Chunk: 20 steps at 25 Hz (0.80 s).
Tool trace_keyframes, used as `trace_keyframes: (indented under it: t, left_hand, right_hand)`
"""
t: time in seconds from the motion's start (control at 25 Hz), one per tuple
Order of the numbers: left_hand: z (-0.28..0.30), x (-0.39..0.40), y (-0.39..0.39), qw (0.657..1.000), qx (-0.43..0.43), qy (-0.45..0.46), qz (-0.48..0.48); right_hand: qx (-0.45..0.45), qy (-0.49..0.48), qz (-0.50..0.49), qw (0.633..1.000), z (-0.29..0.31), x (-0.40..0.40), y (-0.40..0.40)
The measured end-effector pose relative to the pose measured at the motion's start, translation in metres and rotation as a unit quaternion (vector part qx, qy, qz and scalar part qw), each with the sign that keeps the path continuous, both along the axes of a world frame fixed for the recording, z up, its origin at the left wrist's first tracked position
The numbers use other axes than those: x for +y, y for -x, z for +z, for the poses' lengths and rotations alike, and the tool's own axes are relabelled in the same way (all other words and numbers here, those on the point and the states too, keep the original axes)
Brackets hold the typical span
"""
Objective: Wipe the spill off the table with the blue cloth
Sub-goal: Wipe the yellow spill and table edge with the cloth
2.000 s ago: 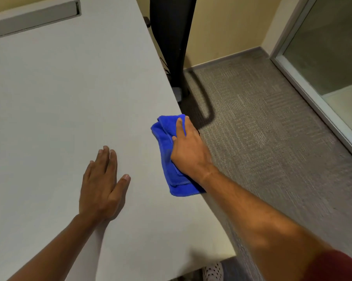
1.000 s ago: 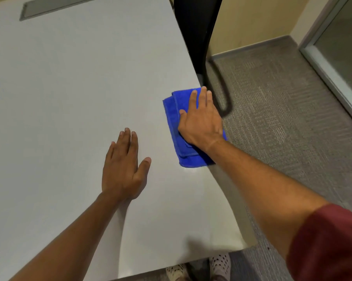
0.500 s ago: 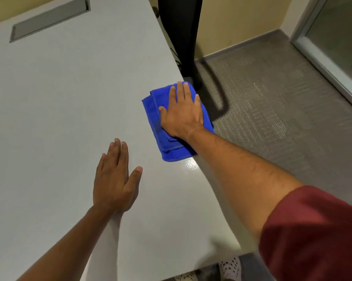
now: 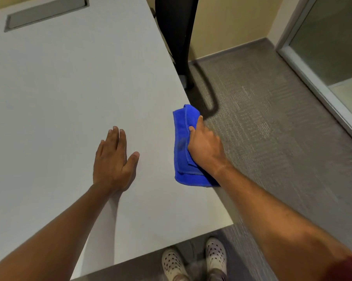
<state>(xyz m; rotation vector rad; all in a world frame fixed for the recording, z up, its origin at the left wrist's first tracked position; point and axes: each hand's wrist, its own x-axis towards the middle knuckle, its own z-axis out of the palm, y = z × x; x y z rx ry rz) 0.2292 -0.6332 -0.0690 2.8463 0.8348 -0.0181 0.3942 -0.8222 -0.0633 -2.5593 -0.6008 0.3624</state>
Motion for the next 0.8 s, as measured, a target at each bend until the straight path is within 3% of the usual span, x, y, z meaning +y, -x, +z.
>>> trace_keyframes:
  t: [0.56,0.8]
  left_hand:
    - [-0.002,0.004,0.002,1.0,0.006,-0.001,-0.018]
    - [-0.005,0.005,0.004,1.0,-0.002,0.006,-0.028]
  right_hand:
    - [0.008,0.045,-0.07,0.996,0.007,-0.083,0.107]
    - [-0.038,0.093,-0.055,0.993,0.004,-0.09,0.134]
